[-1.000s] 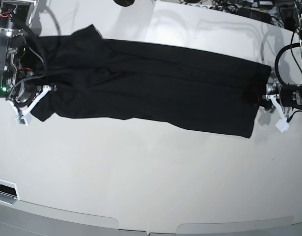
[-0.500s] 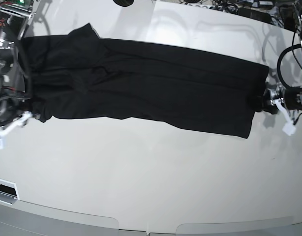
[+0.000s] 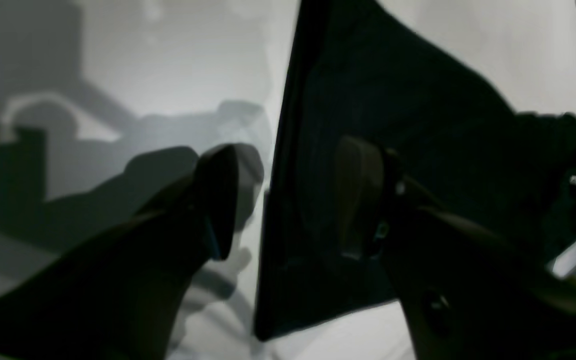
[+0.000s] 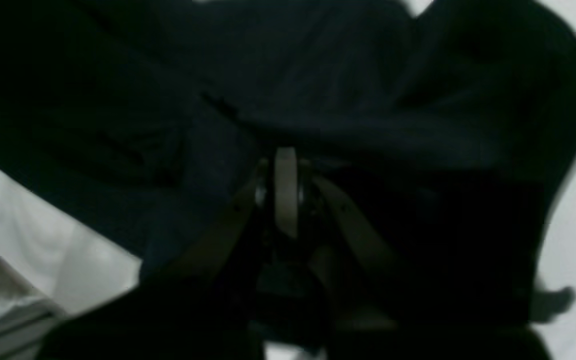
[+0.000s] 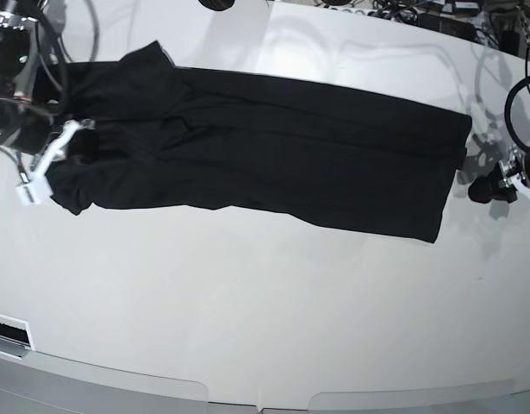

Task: Layout the t-shirt on the table in an organized manner, then fold the t-shirt properly
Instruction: 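Fold the shirt end with the right gripper toward the shirt middle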

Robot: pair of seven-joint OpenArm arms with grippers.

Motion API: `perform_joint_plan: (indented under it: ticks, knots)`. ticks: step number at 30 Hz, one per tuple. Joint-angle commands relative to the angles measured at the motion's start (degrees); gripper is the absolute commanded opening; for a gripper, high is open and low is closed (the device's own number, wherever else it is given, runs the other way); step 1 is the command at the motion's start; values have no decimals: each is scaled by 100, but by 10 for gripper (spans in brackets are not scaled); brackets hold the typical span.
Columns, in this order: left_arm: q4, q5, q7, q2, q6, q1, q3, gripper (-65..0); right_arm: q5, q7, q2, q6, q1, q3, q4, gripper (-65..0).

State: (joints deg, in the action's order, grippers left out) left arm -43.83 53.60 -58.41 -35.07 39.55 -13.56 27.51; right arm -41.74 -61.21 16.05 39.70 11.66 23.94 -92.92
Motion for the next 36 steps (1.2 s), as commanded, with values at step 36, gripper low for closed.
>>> perform_joint_plan:
  ticks: [36]
  knots:
    - [-72,-1687,1908,748,45,411,24,-324,2208,1084,94,-723,101,-1154,396,-650]
